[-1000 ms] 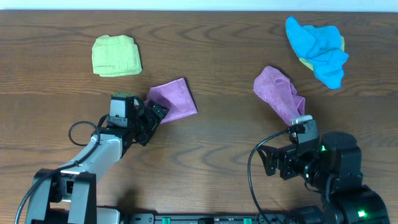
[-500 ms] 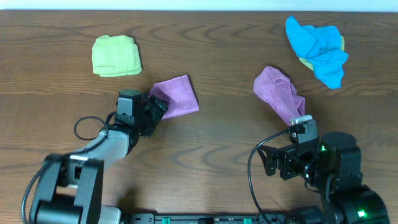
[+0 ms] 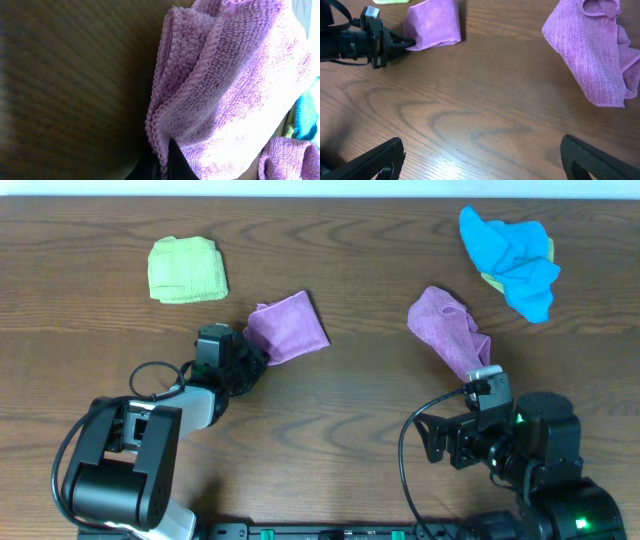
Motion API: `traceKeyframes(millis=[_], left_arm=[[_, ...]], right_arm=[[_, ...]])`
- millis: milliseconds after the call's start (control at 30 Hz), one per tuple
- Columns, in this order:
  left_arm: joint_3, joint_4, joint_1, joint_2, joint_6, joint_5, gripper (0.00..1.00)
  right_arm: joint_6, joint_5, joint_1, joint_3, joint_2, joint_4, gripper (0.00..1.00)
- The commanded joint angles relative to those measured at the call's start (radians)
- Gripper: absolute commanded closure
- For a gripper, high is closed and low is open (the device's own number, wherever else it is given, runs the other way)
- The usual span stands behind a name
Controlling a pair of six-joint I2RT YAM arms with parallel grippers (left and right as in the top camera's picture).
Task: Fold the cloth
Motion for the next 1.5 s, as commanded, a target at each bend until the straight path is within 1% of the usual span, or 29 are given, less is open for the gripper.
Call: traceKeyframes(millis=[0,133,233,333,433,600,733,967,1233,1333,1467], left_arm=[[-0.019,0.024,-0.005,0.032,0.049,-0.002,0.94],[0.002,0.179,0.003,0.03,0.042,0.083,0.94],[0.079,0.182,0.01,0.03,0.032,0.141,0.94],[0.202,0.125,0.013,0.03,0.032,0.186,0.94],[0.347,-0.013,0.014,0.03,0.045,0.185,0.94],[0.579,-0.278,0.037,0.03,0.145,0.18,0.94],[0.692,-0.416,0.06,0.03,0.196,0.158,0.94],[0.739,-0.419,0.125,0.03,0.201,0.157,0.94],[0.795,-0.418,0.24,0.045,0.202,0.151,0.95],[0.847,-0.419,0.27,0.085,0.201,0.172,0.94],[0.964,-0.426,0.286,0.182,0.201,0.214,0.94]], right_arm=[[0.009,-0.006,-0.007,-0.007,-0.003,-0.003,0.01],[0.009,-0.006,-0.007,-0.007,-0.003,-0.003,0.01],[0.009,-0.006,-0.007,-0.007,-0.003,-0.003,0.01],[0.009,-0.006,-0.007,-0.007,-0.003,-0.003,0.01],[0.009,-0.006,-0.007,-0.007,-0.003,-0.003,0.01],[0.009,-0.006,-0.007,-0.007,-0.003,-0.003,0.01],[0.009,-0.006,-0.007,-0.007,-0.003,-0.003,0.01],[0.009,-0.006,-0.007,-0.007,-0.003,-0.003,0.01],[0.009,-0.006,-0.007,-0.007,-0.003,-0.003,0.01],[0.009,-0.006,-0.007,-0.007,-0.003,-0.003,0.01],[0.009,-0.006,-0.007,-0.007,-0.003,-0.003,0.01]])
